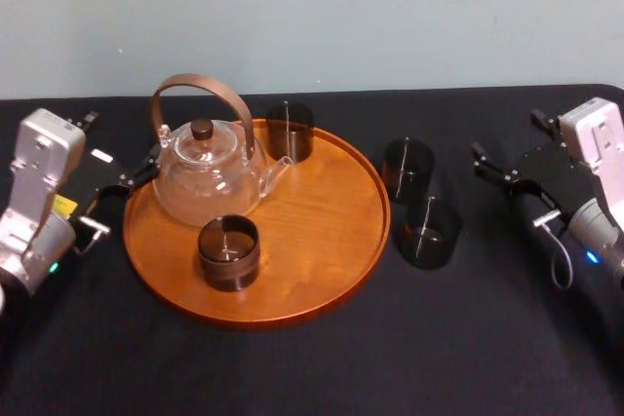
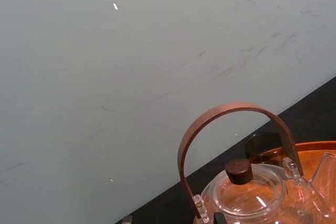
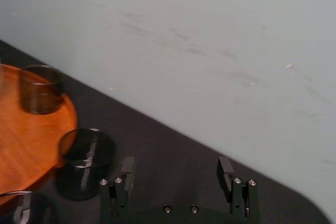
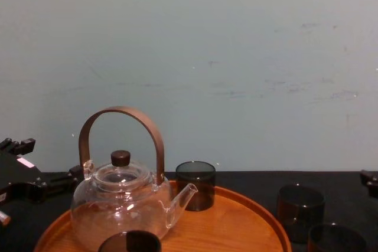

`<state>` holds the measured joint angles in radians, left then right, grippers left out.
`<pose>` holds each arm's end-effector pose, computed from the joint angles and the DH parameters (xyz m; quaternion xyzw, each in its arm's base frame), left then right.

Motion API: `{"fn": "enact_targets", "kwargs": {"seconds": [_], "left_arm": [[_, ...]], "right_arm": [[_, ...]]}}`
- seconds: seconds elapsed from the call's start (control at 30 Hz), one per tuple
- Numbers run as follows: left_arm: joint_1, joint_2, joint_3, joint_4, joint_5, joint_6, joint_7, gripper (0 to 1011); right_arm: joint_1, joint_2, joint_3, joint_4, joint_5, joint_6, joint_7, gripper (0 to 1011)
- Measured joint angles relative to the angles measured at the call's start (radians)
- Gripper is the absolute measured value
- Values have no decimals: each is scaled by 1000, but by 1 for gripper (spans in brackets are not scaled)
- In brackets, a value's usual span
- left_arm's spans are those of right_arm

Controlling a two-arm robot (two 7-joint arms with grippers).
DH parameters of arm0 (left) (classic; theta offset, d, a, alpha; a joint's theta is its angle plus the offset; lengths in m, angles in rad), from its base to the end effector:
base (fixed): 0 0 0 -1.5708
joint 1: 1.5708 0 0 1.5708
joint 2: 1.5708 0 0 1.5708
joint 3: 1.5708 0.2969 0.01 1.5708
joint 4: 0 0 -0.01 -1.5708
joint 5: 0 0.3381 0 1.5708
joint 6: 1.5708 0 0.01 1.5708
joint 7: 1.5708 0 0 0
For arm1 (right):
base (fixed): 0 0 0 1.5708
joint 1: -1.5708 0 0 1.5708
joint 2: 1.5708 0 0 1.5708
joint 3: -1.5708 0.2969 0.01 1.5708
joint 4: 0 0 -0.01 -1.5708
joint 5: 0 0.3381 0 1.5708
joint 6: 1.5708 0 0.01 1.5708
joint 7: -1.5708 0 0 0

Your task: Pick up the glass from the table and place it on the tray.

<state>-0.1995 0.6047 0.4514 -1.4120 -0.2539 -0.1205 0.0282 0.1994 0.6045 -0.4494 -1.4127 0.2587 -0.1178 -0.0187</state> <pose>0.3869 0.0788 -0.3135 0.1415 -0.1324 0.5799 0.7913 0.3871 -0.0792 -0.3129 -0.1412 -0.1295 -0.5775 0.7936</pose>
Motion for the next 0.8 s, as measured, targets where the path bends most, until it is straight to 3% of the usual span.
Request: {"fn": "enact_targets", "kwargs": {"seconds": [0.2,0.63,0.8], "left_arm": [[0,0,0,0,0,0,0,1001],[0,0,0,0,0,0,0,1001],[0,0,0,0,0,0,0,1001]], "right_arm": [[-21,25,28,-64,83,95,113,1002],[-158,110,87,-318,147,243,188,1002],[-203,127,105,-378,173,285,214,1002]]}}
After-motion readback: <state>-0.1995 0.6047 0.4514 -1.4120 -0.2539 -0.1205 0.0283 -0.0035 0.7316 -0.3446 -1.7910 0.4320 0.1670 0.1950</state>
